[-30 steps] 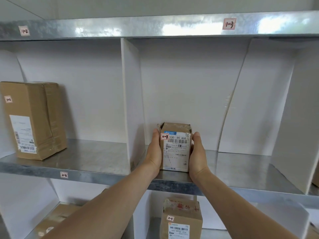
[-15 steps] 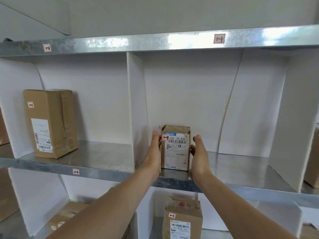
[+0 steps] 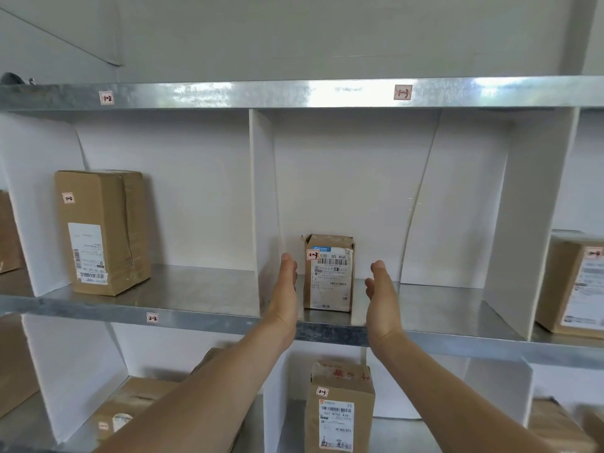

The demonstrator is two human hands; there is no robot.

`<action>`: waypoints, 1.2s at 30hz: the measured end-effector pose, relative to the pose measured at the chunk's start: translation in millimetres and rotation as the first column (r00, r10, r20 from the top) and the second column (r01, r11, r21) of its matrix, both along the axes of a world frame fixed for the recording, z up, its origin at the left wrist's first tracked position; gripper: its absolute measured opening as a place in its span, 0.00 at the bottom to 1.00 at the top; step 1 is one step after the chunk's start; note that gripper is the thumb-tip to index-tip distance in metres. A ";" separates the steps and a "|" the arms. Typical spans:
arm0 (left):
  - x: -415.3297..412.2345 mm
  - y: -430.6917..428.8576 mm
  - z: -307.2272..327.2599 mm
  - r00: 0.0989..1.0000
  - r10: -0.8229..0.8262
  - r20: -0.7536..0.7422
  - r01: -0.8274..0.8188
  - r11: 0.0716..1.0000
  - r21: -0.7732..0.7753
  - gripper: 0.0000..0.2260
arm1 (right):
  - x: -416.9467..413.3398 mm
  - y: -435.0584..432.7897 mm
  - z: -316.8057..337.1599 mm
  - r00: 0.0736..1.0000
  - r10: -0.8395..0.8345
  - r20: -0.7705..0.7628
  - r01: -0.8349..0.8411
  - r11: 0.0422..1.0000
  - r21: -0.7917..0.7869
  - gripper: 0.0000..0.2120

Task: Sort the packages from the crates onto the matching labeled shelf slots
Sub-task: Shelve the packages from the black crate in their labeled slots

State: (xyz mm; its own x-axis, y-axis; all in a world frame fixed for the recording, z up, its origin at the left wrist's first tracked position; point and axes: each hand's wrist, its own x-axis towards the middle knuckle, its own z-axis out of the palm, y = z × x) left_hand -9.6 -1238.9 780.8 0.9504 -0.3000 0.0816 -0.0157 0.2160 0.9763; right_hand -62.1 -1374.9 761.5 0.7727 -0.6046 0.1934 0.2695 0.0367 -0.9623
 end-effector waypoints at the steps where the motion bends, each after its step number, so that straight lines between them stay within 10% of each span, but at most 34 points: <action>1: -3.3 2.7 -0.2 1.000 -0.010 -0.003 0.010 1.000 -0.003 0.32 | -4.8 3.4 0.3 1.000 -0.010 -0.003 0.010 1.000 0.002 0.32; 8: -34.9 33.4 -2.5 0.995 -0.102 0.016 0.103 0.994 -0.024 0.32 | -32.9 34.0 -2.0 0.994 -0.106 -0.005 0.106 0.994 -0.023 0.41; 18: -58.0 93.2 -32.3 0.984 -0.179 -0.004 0.178 0.983 -0.049 0.32 | -71.6 98.8 -24.8 0.994 -0.101 -0.050 0.101 0.995 0.016 0.17; 36: -71.4 152.7 -56.2 0.990 -0.140 -0.027 0.139 0.989 -0.042 0.33 | -86.1 158.9 -48.7 0.977 -0.103 -0.189 0.101 0.995 -0.019 0.40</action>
